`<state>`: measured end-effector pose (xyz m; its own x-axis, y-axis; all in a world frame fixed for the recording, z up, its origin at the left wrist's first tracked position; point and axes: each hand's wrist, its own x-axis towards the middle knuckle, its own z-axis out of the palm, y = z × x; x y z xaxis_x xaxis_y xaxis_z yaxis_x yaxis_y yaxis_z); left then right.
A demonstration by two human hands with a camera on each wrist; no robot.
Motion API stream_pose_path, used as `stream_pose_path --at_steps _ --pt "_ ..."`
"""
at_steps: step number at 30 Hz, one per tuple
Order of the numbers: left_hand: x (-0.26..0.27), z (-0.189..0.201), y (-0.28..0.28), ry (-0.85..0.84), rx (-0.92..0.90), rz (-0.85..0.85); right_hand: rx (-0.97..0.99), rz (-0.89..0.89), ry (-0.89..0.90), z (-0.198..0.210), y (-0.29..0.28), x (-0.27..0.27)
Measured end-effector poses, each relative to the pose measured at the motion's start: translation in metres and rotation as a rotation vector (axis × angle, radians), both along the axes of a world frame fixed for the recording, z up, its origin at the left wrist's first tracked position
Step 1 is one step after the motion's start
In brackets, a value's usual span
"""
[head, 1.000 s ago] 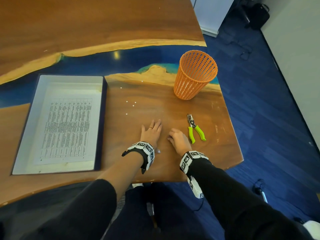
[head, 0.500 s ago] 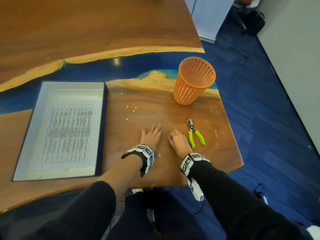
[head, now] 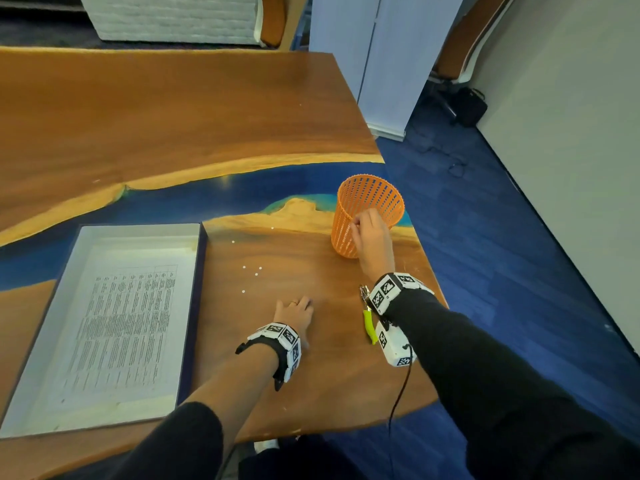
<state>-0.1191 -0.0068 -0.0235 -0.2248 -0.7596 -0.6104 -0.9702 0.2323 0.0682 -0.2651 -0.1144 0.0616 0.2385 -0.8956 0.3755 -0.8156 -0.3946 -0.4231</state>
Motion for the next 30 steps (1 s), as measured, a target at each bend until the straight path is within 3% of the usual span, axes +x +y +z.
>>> stream_pose_path --at_steps 13,23,27,30 --pt "0.004 0.004 -0.006 -0.012 0.049 -0.033 0.213 -0.152 -0.004 0.017 -0.038 -0.014" --pt "0.029 0.007 0.01 0.092 -0.067 0.078 0.065 -0.125 0.041 0.012 -0.027 -0.012" --pt "0.061 0.006 0.03 0.074 -0.08 0.2 -0.067 0.042 0.178 0.007 -0.005 0.005" --pt "0.079 -0.004 0.048 0.034 -0.043 0.226 0.036 0.204 0.229 -0.022 0.024 0.028"
